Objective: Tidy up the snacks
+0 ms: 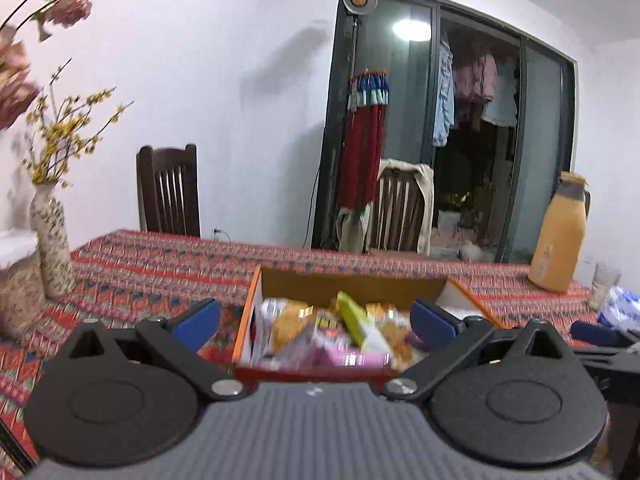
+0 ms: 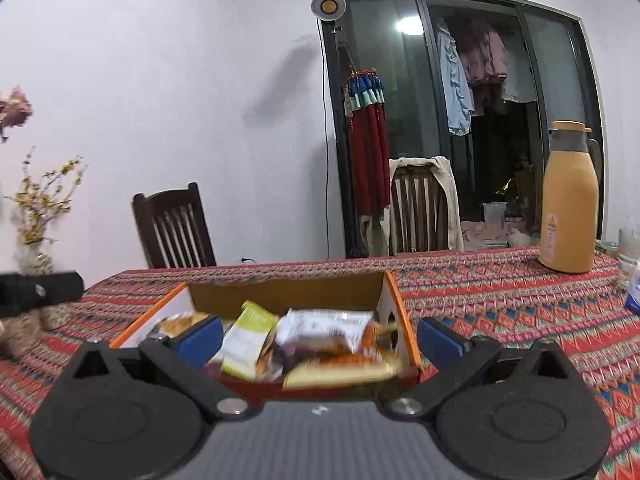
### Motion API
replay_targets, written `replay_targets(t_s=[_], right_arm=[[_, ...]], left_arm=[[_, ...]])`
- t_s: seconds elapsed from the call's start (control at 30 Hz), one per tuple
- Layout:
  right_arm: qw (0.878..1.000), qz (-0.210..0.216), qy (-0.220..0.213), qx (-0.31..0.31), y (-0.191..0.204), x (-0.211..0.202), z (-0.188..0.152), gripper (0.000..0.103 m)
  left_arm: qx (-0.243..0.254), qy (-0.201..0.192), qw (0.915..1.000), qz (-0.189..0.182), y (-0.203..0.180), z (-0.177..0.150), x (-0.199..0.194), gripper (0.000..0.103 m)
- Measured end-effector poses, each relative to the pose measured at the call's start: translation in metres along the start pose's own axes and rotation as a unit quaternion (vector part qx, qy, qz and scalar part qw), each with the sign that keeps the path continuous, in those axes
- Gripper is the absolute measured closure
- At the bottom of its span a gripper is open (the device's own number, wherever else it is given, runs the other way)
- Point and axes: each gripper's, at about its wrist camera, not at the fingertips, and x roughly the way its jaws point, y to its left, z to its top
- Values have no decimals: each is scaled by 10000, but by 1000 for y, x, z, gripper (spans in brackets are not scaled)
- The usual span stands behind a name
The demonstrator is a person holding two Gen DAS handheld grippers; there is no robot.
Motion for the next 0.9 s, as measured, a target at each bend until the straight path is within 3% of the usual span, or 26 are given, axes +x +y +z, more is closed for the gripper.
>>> replay_targets(t_s=[0.33,0.9], right_arm=[[9993,172,308,90,0,-55,-48,0],[9991,247,349,69,8,-32,-84,0]], left_arm=[[219,394,9990,59,17,-54,-32,0],[313,618,9975,155,12,-92,5,0]])
